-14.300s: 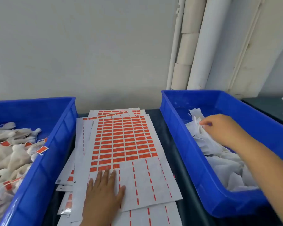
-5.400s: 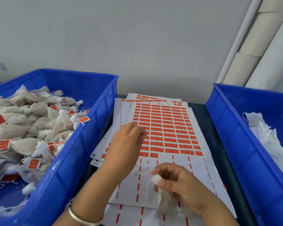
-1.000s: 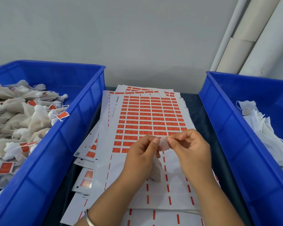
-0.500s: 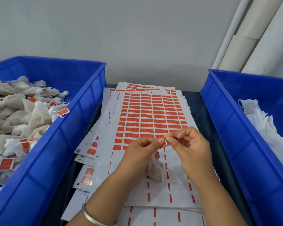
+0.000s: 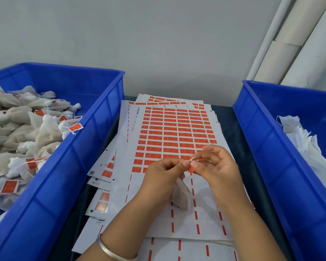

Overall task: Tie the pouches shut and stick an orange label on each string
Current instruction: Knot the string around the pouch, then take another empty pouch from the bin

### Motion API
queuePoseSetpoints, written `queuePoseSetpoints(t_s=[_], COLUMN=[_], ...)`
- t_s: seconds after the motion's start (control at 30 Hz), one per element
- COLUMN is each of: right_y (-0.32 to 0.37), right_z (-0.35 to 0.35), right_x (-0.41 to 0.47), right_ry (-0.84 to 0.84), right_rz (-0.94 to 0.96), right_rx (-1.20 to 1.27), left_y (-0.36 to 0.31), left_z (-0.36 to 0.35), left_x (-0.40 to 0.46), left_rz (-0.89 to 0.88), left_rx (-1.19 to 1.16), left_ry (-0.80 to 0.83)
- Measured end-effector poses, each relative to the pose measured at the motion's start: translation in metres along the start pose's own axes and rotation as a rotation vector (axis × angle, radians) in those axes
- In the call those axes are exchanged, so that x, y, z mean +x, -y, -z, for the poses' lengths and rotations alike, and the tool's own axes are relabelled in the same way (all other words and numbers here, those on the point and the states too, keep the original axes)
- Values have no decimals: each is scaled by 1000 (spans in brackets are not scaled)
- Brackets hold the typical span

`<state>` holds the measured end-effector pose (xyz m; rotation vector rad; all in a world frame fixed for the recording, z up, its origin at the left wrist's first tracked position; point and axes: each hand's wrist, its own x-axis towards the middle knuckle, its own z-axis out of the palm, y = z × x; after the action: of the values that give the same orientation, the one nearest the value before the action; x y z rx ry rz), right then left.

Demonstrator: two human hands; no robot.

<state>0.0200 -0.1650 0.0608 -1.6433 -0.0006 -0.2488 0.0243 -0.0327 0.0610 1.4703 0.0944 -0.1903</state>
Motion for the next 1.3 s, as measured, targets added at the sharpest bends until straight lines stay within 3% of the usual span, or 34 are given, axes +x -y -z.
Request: queuePoseSetpoints(t_s=[0.13,0.3,0.47,0.67,0.87,0.93,1.03,1.17,1.23,1.3], right_y=[3,4,15,30,30,30,31,31,29,27], right_z=[-3,-4,-13,-30,-47,-51,-57,-58,-57,-54], right_x=[-1,-3,-9,-13,-21,-24,-29,-33,-34,-34], right_ry=[4,-5,4,-33,27,82,169,322,400,503], right_rz=[-47,-11,16,-22,-76,-78,-111,-133,-151,-183], right_rx=[-36,-43,91,89,-59,-131,-216,-425,-574,-723], left_y=[-5,-26,-56,-113,-181,-192,-184,-152,-144,-141], left_z=[1,5,12,38,95,117,142,164,163,147], left_x=[-1,-5,-18,-30,-25,-12,14,31,32,30], left_rz=[-29,-243,-351,-415,-677,-637,-401,-113,33,56], left_rx=[80,580,822,538,680,760,979,1259,1329,1264], left_ry=[-15,59,35,-225,-634,-749,-811,-603,-523,-493])
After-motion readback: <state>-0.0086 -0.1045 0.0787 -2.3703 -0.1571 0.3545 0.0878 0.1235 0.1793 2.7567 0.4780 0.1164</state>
